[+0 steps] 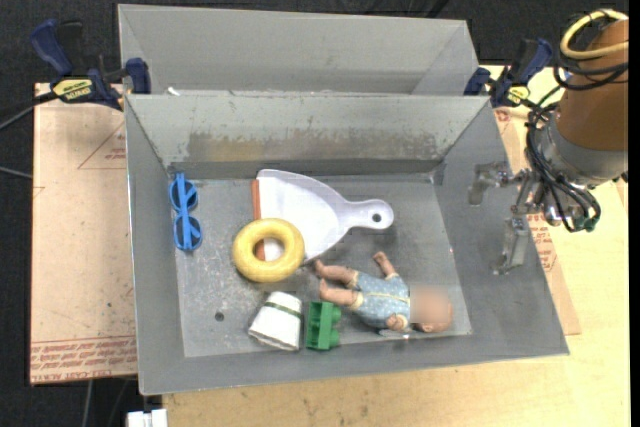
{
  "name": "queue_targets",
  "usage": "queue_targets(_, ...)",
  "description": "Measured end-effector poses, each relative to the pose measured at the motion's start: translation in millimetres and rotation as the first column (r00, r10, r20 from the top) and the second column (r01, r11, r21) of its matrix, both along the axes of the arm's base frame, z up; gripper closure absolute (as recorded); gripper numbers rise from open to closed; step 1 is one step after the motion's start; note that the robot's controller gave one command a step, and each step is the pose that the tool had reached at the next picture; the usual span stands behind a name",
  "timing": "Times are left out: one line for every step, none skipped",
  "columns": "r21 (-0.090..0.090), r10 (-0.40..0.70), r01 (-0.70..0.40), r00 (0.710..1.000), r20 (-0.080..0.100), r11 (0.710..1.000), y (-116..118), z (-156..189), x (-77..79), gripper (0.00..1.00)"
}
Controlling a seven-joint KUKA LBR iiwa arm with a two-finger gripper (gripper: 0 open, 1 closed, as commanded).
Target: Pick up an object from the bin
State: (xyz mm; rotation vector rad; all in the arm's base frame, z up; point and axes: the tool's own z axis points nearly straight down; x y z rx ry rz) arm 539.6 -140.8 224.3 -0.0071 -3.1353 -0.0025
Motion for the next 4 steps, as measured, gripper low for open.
queue_targets(-0.002,0.004,-0.004,1.0,0.008,1.0,1,5,1.4,0.0)
queue_targets(-0.002,0.085,-0.085,0.996,0.009,0.996,20,-47,-13.7,0.0)
queue_targets(-0.001,0.179,-0.179,0.984,0.007,0.984,84,-64,-47.3,0.0)
queue_targets(0.0,0.201,-0.201,0.979,0.01,0.98,102,-87,-42.6,0.0)
